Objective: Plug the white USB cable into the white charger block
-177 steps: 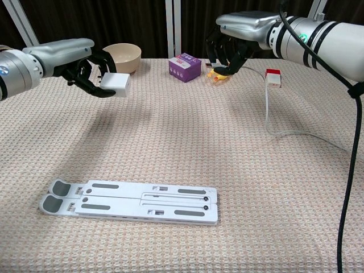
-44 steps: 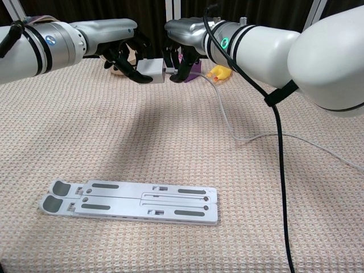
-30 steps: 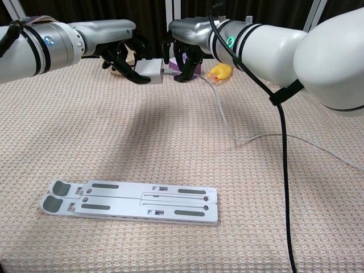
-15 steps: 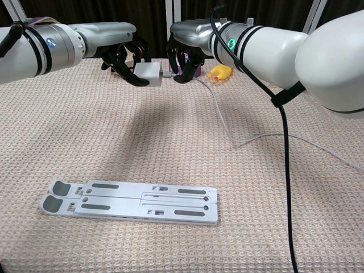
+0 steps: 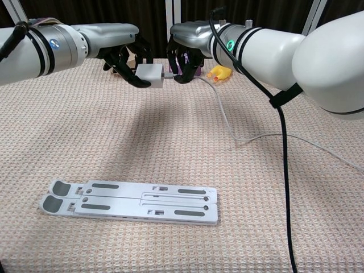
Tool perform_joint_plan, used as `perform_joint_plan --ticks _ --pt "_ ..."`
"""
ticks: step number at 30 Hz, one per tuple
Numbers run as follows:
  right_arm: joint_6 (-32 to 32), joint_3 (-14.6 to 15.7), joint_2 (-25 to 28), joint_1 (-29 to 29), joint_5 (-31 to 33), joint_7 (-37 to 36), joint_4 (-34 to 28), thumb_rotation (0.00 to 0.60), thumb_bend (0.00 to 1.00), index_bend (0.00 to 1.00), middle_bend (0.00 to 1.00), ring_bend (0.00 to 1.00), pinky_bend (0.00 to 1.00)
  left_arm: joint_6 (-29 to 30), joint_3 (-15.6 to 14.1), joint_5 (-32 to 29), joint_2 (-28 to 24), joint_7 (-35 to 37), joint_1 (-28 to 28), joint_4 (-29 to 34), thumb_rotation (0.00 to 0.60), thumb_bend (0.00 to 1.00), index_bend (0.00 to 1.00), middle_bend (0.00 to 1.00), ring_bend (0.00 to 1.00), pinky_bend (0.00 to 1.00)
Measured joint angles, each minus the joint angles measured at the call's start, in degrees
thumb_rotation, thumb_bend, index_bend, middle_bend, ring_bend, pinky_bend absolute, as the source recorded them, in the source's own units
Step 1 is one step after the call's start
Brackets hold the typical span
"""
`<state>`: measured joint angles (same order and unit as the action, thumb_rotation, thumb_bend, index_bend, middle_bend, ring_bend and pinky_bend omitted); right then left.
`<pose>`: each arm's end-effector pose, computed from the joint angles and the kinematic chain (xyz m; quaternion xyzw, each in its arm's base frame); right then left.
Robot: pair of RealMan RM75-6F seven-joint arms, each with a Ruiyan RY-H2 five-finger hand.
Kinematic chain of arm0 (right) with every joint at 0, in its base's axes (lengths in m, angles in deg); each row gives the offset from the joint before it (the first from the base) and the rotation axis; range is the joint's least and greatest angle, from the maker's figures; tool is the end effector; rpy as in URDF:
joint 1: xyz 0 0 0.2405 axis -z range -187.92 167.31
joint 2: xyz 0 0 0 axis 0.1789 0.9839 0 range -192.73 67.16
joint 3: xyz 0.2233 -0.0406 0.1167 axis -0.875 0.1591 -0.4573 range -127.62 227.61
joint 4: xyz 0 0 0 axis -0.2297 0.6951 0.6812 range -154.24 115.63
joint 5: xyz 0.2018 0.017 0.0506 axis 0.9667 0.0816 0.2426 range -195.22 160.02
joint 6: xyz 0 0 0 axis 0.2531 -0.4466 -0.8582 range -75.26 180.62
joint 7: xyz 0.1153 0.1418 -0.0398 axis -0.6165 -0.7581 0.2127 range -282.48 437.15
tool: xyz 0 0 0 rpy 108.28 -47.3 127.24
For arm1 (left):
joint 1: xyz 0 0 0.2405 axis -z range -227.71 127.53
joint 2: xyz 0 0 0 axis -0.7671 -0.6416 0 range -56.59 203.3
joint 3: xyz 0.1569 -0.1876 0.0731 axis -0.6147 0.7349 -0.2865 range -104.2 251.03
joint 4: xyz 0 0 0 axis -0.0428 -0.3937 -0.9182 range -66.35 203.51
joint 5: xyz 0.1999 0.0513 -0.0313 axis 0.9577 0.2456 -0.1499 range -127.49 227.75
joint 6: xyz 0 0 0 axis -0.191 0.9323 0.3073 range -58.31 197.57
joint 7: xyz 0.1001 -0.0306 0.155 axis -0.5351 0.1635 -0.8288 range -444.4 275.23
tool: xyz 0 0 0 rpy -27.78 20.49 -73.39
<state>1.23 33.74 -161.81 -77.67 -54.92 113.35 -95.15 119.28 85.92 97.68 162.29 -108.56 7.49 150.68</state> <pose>-0.0022 -0.4354 -0.0772 0.7695 -0.3404 0.3545 0.4078 -0.0711 0.4300 -0.0353 -0.7564 -0.3740 -0.3580 0.3997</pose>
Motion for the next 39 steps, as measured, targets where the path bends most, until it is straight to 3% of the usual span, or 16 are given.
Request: perform_joint_plan --ticks 27,32,39 --pt "0.19 -0.42 -1.49 -0.76 0.01 0.18 1.01 0.6 0.43 0.64 0.6 0.51 0.48 0.21 -0.03 0.05 0.48 0.04 0.32 0.26 0.48 0.22 0.51 0.45 0.69 0.72" --pt "-0.21 -0.07 -0.44 -0.28 0.65 0.77 -0.2 0.6 0.3 0.41 0.47 0.41 0.42 0.48 -0.34 0.59 -0.01 0.87 -0.41 0.12 0.477 0.22 0.51 0.45 0.69 0.72" --pt "-1.44 0.68 1.51 0.9 1.24 1.56 -2.91 0.6 0.21 0.24 0.37 0.34 0.41 0.79 -1.01 3.04 -0.97 3.81 -2.26 -0.24 0.48 0.22 0.51 0.45 0.69 0.72"
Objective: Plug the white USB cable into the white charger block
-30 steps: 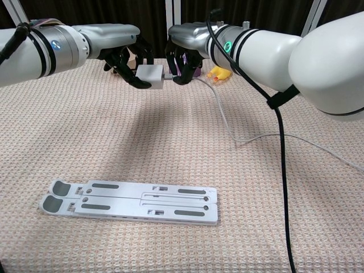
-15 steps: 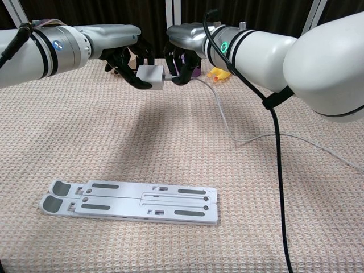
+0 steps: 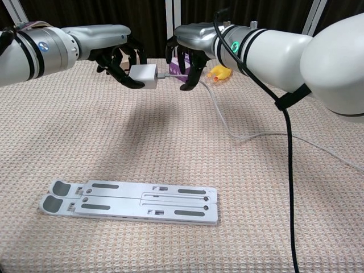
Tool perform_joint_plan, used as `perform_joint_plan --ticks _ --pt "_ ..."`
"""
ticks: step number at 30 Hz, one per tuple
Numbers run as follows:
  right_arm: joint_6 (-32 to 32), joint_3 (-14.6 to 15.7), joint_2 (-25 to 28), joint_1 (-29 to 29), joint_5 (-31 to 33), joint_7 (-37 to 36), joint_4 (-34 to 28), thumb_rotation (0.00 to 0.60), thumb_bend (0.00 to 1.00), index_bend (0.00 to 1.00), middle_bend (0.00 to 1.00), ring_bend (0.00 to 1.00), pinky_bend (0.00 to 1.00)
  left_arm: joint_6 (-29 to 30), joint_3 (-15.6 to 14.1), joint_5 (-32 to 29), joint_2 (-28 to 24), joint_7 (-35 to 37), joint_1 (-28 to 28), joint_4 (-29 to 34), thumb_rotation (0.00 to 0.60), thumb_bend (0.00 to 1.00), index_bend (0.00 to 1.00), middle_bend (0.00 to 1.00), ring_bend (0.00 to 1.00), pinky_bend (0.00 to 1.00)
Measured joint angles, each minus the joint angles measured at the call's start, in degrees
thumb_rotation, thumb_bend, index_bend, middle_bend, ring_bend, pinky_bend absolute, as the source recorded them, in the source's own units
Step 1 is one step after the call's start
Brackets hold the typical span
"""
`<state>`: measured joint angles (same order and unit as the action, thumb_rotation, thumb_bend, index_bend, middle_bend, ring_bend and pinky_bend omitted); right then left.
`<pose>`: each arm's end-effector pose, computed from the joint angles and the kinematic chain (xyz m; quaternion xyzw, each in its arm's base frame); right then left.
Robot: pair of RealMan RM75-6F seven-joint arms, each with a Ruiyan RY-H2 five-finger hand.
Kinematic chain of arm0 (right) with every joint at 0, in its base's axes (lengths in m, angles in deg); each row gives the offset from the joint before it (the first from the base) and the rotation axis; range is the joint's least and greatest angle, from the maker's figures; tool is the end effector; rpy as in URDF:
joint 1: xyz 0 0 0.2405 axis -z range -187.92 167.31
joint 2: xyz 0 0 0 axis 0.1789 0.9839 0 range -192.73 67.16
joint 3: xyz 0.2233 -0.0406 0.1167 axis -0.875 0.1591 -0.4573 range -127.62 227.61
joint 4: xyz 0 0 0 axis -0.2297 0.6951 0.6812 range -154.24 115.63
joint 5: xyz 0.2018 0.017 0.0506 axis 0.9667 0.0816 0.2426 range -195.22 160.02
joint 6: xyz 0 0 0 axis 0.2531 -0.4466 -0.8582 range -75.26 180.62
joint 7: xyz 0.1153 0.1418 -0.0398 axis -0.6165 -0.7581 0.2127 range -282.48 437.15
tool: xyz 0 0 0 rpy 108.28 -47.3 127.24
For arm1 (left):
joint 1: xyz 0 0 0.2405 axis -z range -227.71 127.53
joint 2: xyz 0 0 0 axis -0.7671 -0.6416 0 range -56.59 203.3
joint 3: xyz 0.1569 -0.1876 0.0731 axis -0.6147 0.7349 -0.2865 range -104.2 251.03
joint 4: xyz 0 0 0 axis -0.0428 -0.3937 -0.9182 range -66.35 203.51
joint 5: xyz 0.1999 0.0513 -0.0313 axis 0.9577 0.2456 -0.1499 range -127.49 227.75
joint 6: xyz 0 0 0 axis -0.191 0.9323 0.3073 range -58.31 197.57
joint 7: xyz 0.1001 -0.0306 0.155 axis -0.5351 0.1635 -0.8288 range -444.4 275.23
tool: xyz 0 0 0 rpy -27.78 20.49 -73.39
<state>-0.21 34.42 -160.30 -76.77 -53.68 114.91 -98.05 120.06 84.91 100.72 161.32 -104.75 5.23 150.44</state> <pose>-0.0097 -0.4307 -0.0718 0.7693 -0.3423 0.3463 0.4137 -0.0880 0.4281 -0.0285 -0.7473 -0.3833 -0.3646 0.4021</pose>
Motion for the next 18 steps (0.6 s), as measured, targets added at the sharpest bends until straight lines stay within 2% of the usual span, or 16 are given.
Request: perform_joint_plan --ticks 5,8,13,18 --pt "-0.8 0.67 1.89 0.79 0.35 0.8 -2.52 0.6 0.2 0.12 0.29 0.27 0.36 -0.32 -1.19 1.9 -0.59 1.37 -1.27 -1.25 0.48 0.22 0.51 0.45 0.68 0.72" --pt "-1.58 1.6 3.98 1.56 0.73 1.84 -5.15 0.6 0.2 0.01 0.19 0.17 0.28 -0.59 -1.73 2.79 -0.45 2.11 -1.78 -2.88 0.48 0.22 0.5 0.44 0.67 0.72" --pt "-4.16 4.73 8.77 3.77 2.05 4.85 -10.32 0.6 0.2 0.0 0.06 0.05 0.19 -1.78 -2.91 5.03 0.8 3.81 -2.47 -7.42 0.496 0.22 0.48 0.42 0.64 0.7" --pt "-6.21 7.57 12.3 6.72 2.57 5.83 -13.59 0.6 0.19 0.0 0.03 0.02 0.16 -4.14 -4.11 6.05 3.12 4.2 -2.57 -12.39 0.503 0.22 0.4 0.36 0.54 0.67"
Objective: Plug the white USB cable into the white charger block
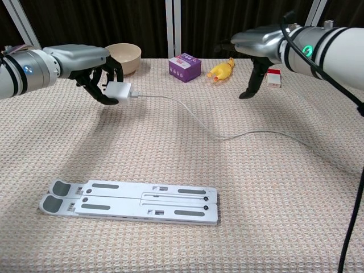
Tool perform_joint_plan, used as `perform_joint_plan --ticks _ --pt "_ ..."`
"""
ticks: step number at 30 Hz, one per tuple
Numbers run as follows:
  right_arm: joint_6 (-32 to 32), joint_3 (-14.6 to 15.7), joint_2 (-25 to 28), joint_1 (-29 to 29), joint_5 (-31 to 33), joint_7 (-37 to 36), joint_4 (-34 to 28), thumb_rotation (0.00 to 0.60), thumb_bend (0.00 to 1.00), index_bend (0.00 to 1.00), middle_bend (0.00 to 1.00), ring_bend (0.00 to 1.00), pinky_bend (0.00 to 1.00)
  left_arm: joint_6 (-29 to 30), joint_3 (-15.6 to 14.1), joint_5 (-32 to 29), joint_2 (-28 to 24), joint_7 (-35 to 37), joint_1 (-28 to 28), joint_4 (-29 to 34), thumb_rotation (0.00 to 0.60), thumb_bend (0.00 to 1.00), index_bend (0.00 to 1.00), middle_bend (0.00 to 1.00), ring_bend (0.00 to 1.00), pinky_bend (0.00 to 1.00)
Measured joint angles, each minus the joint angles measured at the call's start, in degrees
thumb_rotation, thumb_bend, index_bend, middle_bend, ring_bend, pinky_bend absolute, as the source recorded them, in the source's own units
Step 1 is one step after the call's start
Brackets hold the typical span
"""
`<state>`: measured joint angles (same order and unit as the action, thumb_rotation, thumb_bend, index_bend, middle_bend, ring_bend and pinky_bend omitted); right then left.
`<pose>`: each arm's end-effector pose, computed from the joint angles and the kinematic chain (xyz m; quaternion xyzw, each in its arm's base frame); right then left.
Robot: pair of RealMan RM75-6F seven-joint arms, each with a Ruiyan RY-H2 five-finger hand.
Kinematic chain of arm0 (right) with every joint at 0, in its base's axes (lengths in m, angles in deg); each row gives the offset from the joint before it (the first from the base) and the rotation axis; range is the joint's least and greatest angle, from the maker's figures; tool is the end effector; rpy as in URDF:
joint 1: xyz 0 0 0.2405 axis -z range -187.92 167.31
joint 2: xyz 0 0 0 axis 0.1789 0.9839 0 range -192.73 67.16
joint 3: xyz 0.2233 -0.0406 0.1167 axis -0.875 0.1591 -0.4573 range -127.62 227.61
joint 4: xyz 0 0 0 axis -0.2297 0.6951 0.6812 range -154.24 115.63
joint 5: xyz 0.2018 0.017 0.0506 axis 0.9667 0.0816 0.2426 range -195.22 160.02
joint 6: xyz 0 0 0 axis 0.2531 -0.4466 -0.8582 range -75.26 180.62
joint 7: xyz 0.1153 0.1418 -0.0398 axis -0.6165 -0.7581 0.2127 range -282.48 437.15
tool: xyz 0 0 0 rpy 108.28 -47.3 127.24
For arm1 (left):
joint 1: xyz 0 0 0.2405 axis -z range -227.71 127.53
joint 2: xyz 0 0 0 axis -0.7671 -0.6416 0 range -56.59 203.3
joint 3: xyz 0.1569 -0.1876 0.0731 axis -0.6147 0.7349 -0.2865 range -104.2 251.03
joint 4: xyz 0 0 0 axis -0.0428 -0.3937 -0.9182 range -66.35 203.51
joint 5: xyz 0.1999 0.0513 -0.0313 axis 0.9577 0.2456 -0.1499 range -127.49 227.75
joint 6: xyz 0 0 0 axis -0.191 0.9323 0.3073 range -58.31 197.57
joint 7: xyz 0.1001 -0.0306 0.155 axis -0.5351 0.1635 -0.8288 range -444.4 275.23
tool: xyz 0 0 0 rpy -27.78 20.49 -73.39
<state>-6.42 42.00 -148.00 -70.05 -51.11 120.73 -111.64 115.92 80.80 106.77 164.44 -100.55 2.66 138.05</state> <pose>-0.0883 -0.4113 -0.0217 0.7734 -0.3279 0.2664 0.4725 -0.1464 0.4392 -0.0413 -0.7667 -0.3618 -0.3088 0.4311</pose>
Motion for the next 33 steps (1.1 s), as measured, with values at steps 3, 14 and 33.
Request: perform_joint_plan --ticks 3,14,33 --pt "-0.64 0.57 1.02 1.48 -1.19 -1.56 -0.99 0.6 0.19 0.0 0.04 0.02 0.15 -1.83 -0.45 -0.57 1.53 -1.09 0.19 -2.47 0.496 0.21 0.27 0.26 0.38 0.58" --pt "-5.17 1.1 8.93 9.89 -11.93 -13.61 -5.95 0.6 0.19 0.0 0.13 0.03 0.18 3.86 0.77 -2.05 -3.51 -2.89 -2.75 6.04 0.455 0.19 0.2 0.17 0.23 0.37" --pt "-20.45 8.53 28.71 35.54 -40.68 -43.44 -9.52 0.6 0.23 0.0 0.14 0.04 0.18 40.52 -7.19 12.98 -27.67 6.87 -33.63 21.27 0.547 0.19 0.23 0.19 0.2 0.25"
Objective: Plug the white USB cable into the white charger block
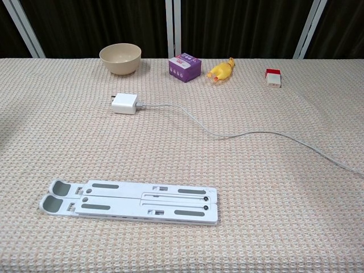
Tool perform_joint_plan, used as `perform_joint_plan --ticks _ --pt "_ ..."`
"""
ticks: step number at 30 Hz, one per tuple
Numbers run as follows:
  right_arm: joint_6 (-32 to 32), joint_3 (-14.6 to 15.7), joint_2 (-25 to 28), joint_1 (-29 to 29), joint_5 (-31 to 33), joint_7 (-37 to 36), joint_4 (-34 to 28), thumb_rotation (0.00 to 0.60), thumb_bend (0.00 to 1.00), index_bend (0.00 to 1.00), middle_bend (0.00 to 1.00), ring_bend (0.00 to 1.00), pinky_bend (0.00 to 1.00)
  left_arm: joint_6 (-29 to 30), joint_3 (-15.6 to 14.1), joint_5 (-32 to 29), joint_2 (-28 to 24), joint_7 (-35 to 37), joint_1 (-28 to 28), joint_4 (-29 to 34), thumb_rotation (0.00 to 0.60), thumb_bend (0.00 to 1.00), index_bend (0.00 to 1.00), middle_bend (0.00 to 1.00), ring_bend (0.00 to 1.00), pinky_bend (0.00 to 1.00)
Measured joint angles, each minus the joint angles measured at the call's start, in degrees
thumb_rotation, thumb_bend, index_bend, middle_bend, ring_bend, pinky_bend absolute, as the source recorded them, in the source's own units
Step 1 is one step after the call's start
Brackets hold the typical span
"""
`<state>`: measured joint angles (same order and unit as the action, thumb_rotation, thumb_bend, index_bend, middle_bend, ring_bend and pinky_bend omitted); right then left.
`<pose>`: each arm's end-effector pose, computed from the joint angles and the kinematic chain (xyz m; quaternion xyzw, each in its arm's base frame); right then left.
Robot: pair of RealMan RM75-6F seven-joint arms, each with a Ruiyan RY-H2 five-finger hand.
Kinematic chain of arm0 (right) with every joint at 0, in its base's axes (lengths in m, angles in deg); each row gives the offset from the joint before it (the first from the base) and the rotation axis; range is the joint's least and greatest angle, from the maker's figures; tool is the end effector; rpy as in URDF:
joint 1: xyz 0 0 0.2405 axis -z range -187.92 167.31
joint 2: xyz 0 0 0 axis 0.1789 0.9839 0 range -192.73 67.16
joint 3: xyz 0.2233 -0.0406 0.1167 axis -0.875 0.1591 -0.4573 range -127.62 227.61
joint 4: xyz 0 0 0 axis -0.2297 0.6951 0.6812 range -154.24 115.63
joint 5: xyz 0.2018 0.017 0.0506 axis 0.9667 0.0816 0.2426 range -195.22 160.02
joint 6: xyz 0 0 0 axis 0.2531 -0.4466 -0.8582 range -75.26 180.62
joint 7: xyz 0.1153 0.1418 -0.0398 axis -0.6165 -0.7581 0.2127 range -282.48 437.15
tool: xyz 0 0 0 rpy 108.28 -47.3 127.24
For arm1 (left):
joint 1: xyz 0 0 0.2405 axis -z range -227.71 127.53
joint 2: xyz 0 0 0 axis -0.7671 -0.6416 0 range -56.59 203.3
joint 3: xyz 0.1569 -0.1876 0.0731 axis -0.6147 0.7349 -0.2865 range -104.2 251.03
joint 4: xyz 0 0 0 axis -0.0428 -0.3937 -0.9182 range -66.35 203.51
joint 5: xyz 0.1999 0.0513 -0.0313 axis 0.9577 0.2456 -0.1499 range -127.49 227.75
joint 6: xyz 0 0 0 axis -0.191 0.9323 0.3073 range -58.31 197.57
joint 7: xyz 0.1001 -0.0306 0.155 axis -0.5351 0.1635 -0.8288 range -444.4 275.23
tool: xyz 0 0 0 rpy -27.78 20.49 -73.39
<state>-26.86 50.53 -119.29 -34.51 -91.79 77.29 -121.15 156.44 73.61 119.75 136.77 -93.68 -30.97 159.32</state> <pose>-0.2474 -0.3028 0.1730 0.6236 -0.3868 0.4112 0.5408 -0.3034 0.2913 0.1864 -0.5872 -0.3210 -0.3495 0.6558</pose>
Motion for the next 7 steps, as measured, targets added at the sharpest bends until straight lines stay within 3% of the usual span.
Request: perform_joint_plan --ticks 7 --pt "-6.34 2.16 -1.57 6.31 -5.94 0.3 1.34 0.6 0.24 0.0 0.14 0.04 0.15 9.14 -4.65 6.93 -1.31 1.66 -9.86 2.74 0.554 0.19 0.23 0.19 0.2 0.24"
